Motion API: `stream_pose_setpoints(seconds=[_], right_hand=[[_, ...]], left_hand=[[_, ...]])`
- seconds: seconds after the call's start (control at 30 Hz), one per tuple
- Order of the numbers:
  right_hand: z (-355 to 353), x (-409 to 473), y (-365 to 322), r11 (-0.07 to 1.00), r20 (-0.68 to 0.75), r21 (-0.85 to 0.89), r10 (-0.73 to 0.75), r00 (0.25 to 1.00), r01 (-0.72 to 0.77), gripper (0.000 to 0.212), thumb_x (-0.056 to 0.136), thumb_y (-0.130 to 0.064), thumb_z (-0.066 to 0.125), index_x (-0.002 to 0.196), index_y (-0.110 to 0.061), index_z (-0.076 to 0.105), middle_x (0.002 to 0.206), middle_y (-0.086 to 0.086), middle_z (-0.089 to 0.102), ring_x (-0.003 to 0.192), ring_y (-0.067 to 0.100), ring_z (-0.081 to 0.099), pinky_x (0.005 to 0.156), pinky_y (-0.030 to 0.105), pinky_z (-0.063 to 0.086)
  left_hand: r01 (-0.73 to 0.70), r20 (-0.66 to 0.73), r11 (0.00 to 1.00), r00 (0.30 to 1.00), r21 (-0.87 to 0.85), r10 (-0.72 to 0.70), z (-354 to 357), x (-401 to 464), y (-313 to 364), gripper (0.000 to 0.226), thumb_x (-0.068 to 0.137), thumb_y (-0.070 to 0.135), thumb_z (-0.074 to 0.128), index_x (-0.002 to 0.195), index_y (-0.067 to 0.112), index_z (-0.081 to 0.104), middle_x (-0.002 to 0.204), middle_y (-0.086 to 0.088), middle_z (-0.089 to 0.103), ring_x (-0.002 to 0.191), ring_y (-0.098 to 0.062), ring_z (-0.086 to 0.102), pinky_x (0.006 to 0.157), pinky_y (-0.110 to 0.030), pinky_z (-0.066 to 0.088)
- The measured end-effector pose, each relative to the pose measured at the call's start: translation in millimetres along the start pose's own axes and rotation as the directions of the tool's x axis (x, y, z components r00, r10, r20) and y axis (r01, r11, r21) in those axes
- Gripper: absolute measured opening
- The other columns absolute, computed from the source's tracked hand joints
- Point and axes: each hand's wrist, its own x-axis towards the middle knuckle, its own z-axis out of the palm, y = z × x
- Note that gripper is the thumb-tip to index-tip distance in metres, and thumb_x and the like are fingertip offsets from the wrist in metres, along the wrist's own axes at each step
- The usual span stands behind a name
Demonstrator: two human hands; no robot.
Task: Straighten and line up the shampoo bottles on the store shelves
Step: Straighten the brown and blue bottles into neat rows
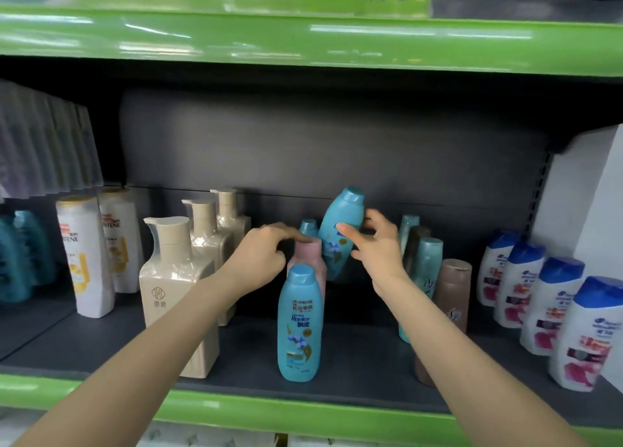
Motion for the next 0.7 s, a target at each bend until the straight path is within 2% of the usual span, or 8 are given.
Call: stream_pose_setpoints(seconds=[0.1, 0.2, 0.27, 0.33, 0.4, 0.53, 0.7], right_hand=[[9.3, 6.1, 16.0, 0.991, 0.088, -0.133, 0.039, 0.995, -0.027, 0.029, 0.078, -0.02, 0.075, 0.105, -0.016, 0.063, 0.106, 0.004, 0.066, 0.099, 0.022, 0.063, 0.087, 0.05, 0.053], [20.1, 9.0, 28.9, 0.967, 0.19, -0.251, 0.102, 0.977, -0.052, 0.032, 0.084, -0.012, 0.068, 0.115, -0.013, 0.062, 0.111, 0.005, 0.066, 0.102, 0.021, 0.061, 0.09, 0.041, 0.052], [26.9, 10.9, 37.4, 0.954, 0.221, -0.294, 0.124, 0.967, -0.055, 0.033, 0.087, -0.008, 0.064, 0.119, -0.012, 0.061, 0.116, 0.007, 0.065, 0.105, 0.021, 0.061, 0.088, 0.033, 0.05], [30.5, 13.0, 45.7, 0.949, 0.231, -0.31, 0.142, 0.962, -0.066, 0.033, 0.088, -0.006, 0.061, 0.121, -0.011, 0.061, 0.116, 0.007, 0.065, 0.106, 0.022, 0.061, 0.086, 0.03, 0.049], [31.3, 15.0, 54.4, 0.946, 0.236, -0.311, 0.166, 0.957, -0.088, 0.032, 0.089, -0.007, 0.06, 0.12, -0.012, 0.061, 0.116, 0.007, 0.066, 0.106, 0.023, 0.062, 0.089, 0.035, 0.051], [29.8, 14.1, 68.2, 0.945, 0.273, -0.296, 0.221, 0.936, -0.137, 0.034, 0.089, -0.009, 0.06, 0.122, -0.017, 0.062, 0.114, 0.005, 0.067, 0.103, 0.023, 0.064, 0.09, 0.043, 0.054], [30.1, 13.0, 70.8, 0.951, 0.29, -0.275, 0.221, 0.931, -0.14, 0.033, 0.087, -0.008, 0.061, 0.119, -0.02, 0.063, 0.11, 0.003, 0.068, 0.099, 0.021, 0.065, 0.086, 0.044, 0.056]], left_hand=[[0.002, -0.016, 1.0, 1.0, -0.027, -0.002, 2.5, -4.4, -0.7, 0.065, 0.07, -0.02, 0.038, 0.117, 0.016, 0.064, 0.121, -0.001, 0.06, 0.113, -0.013, 0.052, 0.091, -0.002, 0.028], [-0.016, -0.039, 0.999, 0.999, -0.046, 0.014, 5.4, -5.3, -3.2, 0.065, 0.069, -0.021, 0.038, 0.116, 0.016, 0.065, 0.119, -0.001, 0.06, 0.112, -0.012, 0.053, 0.089, 0.005, 0.026], [-0.026, -0.049, 0.998, 0.999, -0.054, 0.024, 7.3, -4.5, -5.3, 0.064, 0.069, -0.021, 0.038, 0.115, 0.015, 0.065, 0.119, -0.001, 0.06, 0.112, -0.012, 0.053, 0.092, 0.003, 0.028], [-0.036, -0.057, 0.996, 0.998, -0.084, 0.031, 9.4, -4.9, -7.4, 0.064, 0.069, -0.022, 0.038, 0.114, 0.014, 0.065, 0.118, -0.002, 0.06, 0.11, -0.012, 0.055, 0.095, -0.005, 0.034], [-0.035, -0.058, 0.992, 0.998, -0.122, 0.028, 10.8, -6.5, -8.2, 0.065, 0.069, -0.023, 0.037, 0.114, 0.014, 0.065, 0.117, -0.002, 0.06, 0.107, -0.013, 0.057, 0.097, -0.015, 0.04], [-0.042, -0.064, 0.988, 0.997, -0.149, 0.033, 12.4, -9.3, -9.5, 0.068, 0.067, -0.023, 0.035, 0.114, 0.015, 0.065, 0.117, -0.002, 0.059, 0.104, -0.013, 0.059, 0.095, -0.018, 0.044], [-0.033, -0.065, 0.987, 0.998, -0.157, 0.023, 12.2, -10.8, -8.0, 0.066, 0.069, -0.024, 0.036, 0.115, 0.015, 0.064, 0.117, -0.001, 0.058, 0.104, -0.012, 0.058, 0.093, -0.011, 0.042]])
